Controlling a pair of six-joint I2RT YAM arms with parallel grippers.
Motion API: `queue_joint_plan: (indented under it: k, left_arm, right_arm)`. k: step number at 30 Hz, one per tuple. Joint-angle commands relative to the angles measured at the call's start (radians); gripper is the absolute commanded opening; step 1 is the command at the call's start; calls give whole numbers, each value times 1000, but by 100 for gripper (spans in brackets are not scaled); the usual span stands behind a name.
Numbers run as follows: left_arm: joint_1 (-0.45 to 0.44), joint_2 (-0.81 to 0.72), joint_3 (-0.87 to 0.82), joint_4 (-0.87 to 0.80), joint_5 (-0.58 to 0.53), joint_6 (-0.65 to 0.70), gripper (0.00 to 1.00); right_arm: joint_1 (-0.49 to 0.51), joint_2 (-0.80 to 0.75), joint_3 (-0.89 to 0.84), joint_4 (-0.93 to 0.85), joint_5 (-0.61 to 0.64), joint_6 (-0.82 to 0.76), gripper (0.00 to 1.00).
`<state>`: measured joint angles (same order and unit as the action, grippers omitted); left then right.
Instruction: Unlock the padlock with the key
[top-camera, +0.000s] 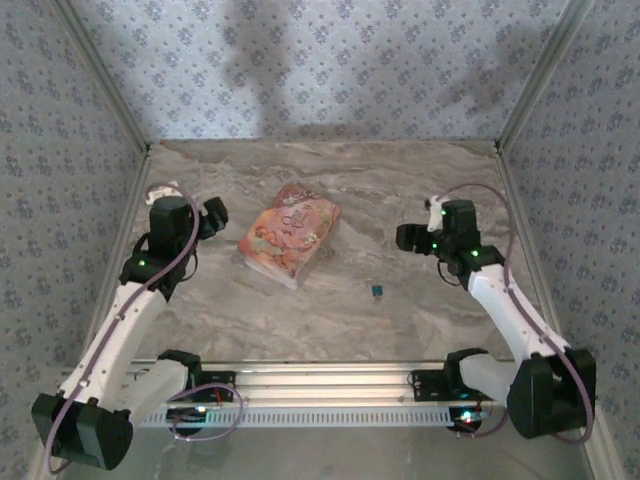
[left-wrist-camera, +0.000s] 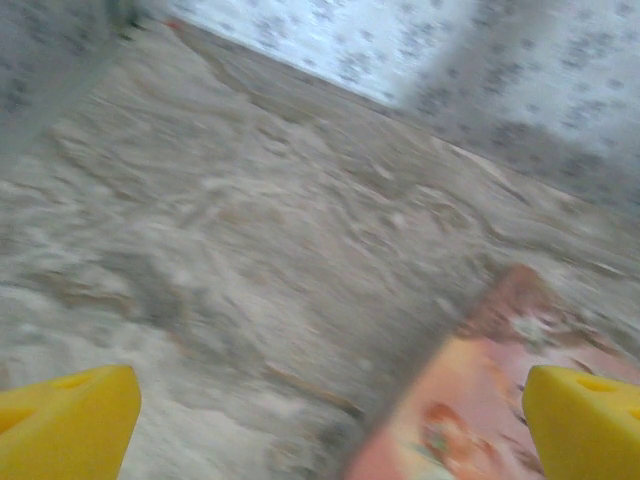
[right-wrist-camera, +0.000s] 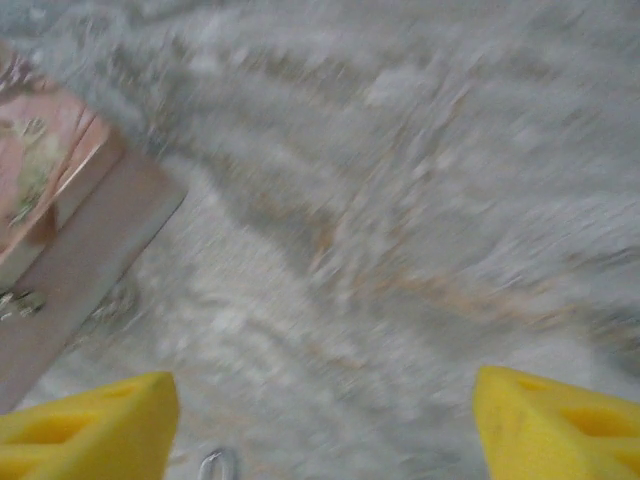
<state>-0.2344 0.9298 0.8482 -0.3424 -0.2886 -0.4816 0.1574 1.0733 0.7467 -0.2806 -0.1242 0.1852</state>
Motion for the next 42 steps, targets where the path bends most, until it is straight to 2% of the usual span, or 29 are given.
queue_joint_plan:
  k: [1, 2, 5, 9, 14, 21, 26, 38, 39, 41, 42]
  left_arm:
    - [26, -26, -101, 124, -170, 125, 98]
    - [33, -28, -135, 166, -206, 147, 98]
    - [55, -27, -238, 276, -242, 218, 98]
    - [70, -26, -398, 502, -217, 313, 98]
    - [98, -35, -449, 508, -191, 322, 98]
    - [118, -41, -487, 531, -155, 326, 98]
    - [150, 9, -512, 586, -76, 338, 98]
    - [161, 102, -521, 687, -1, 385, 98]
    - [162, 106, -523, 693, 1, 386, 98]
    - [168, 120, -526, 708, 14, 391, 98]
    - [171, 130, -526, 717, 21, 392, 98]
  right_arm:
    - [-71, -57, -81, 103, 130, -25, 93]
    - [-95, -68, -106, 139, 155, -27, 99]
    - [-152, -66, -182, 237, 207, -24, 100]
    - [-164, -48, -280, 389, 281, -66, 100]
    - [-154, -25, -383, 567, 366, -117, 100]
    - [-153, 101, -423, 771, 337, -152, 100]
    - [-154, 191, -455, 1009, 284, -167, 100]
    - [-167, 459, -484, 1358, 231, -207, 100]
    - [-168, 460, -464, 1319, 237, -205, 100]
    - [-189, 451, -371, 1127, 244, -170, 100]
    - [-183, 453, -378, 1141, 251, -181, 100]
